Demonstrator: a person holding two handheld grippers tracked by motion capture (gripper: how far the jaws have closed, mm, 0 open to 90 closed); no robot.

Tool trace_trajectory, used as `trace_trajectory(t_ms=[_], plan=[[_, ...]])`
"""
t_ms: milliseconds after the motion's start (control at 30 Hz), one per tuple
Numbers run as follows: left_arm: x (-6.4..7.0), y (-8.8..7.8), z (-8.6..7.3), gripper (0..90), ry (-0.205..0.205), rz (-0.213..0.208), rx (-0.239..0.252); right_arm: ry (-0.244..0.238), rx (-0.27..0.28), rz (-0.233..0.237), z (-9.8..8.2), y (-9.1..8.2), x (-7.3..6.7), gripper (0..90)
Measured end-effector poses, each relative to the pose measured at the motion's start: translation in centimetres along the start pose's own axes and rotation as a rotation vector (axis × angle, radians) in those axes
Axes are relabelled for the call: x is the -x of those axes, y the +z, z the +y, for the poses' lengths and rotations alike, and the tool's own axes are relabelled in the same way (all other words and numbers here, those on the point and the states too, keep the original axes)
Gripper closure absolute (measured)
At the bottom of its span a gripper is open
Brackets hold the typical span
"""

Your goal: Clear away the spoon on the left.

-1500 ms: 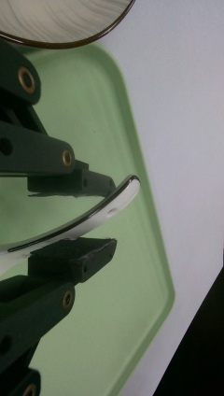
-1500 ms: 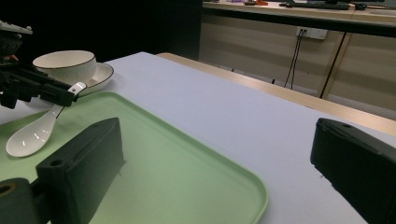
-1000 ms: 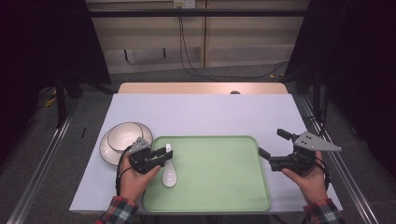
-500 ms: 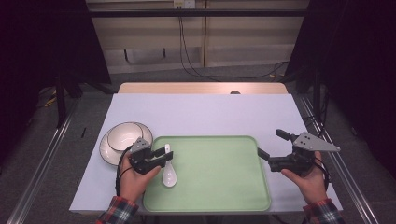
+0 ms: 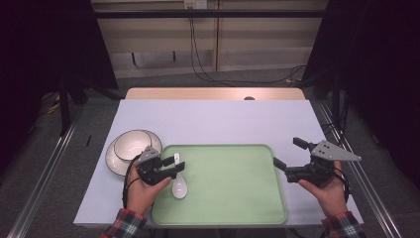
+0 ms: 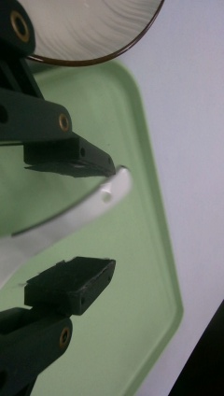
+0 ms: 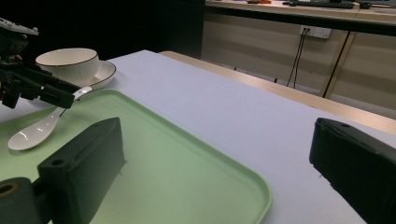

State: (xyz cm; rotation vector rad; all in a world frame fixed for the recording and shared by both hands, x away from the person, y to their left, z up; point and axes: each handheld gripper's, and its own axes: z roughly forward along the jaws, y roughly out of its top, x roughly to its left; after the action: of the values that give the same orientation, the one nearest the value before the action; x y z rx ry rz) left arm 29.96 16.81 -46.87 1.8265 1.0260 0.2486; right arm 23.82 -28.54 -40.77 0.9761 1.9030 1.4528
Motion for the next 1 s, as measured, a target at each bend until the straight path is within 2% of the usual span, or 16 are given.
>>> trace_trajectory(t_ms=[267,433,500,733,1000], plan=[[0.0,-0.3,0.4,37.2,0.026,-0.002,0.050,0.001,0.001,0.000,0.0,0.0,-0.1,2.6],[0.1,-0.7,0.9,31.6,0.059,-0.009,0.083,0.003,0.002,0.000,0.0,0.0,-0.1,2.6],[0.0,-1.0,1.1,30.2,0.062,-0.027,0.096,-0.003,0.001,0.002,0.0,0.0,0.0,2.6],[0.1,-1.6,1.4,24.0,0.073,-0.017,0.128,0.007,0.006,0.001,0.0,0.0,0.0,2.5],[0.1,-2.2,1.9,20.5,0.076,-0.033,0.154,0.019,0.015,0.000,0.1,-0.2,0.2,2.6]])
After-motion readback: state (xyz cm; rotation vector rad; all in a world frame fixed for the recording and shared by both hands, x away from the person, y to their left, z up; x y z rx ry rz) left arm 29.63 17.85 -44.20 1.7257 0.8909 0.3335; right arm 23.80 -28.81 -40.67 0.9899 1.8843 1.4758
